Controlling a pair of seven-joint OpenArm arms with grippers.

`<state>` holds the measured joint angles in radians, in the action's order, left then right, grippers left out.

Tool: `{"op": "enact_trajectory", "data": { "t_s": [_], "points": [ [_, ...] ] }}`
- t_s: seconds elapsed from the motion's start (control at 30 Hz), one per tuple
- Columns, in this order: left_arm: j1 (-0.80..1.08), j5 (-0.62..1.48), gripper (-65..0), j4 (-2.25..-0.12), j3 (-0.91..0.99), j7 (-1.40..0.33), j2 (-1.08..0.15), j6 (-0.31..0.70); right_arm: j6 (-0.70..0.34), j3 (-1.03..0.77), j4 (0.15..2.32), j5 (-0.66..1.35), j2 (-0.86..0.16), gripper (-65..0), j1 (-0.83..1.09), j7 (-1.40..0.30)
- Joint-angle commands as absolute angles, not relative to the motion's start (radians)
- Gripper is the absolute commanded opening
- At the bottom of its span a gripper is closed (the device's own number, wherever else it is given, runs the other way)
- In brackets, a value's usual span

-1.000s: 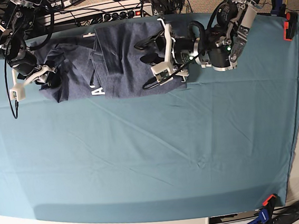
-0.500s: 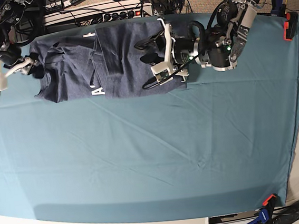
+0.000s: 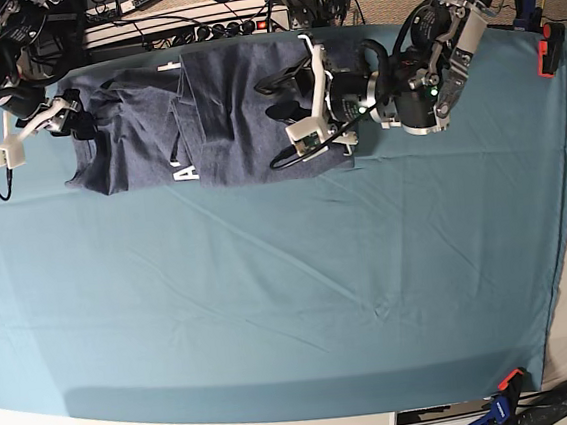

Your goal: Fold the T-shirt properly

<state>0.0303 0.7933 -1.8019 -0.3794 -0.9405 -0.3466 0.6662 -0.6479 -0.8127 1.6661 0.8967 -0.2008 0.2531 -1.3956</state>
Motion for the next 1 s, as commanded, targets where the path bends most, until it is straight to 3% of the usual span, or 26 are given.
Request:
{"op": "enact_trajectory", "data": {
  "t_s": [0.0, 0.33, 0.97],
  "points": [
    [0.019, 0.815, -40.1, -1.819, -0.377, -0.916, -0.346, 0.670, -0.650, -0.800, 1.680, 0.900, -0.221, -29.4, 0.249, -1.375],
    [0.019, 0.814, -40.1, -1.819, -0.377, -0.916, -0.346, 0.670, -0.579, -0.648, 1.680, 0.623, -0.233, -29.4, 0.246, -1.211],
    [0.019, 0.815, -40.1, -1.819, -0.377, -0.916, -0.346, 0.670, -0.549, -0.650, 1.680, 0.568, -0.233, -29.4, 0.246, -1.092]
  ]
}}
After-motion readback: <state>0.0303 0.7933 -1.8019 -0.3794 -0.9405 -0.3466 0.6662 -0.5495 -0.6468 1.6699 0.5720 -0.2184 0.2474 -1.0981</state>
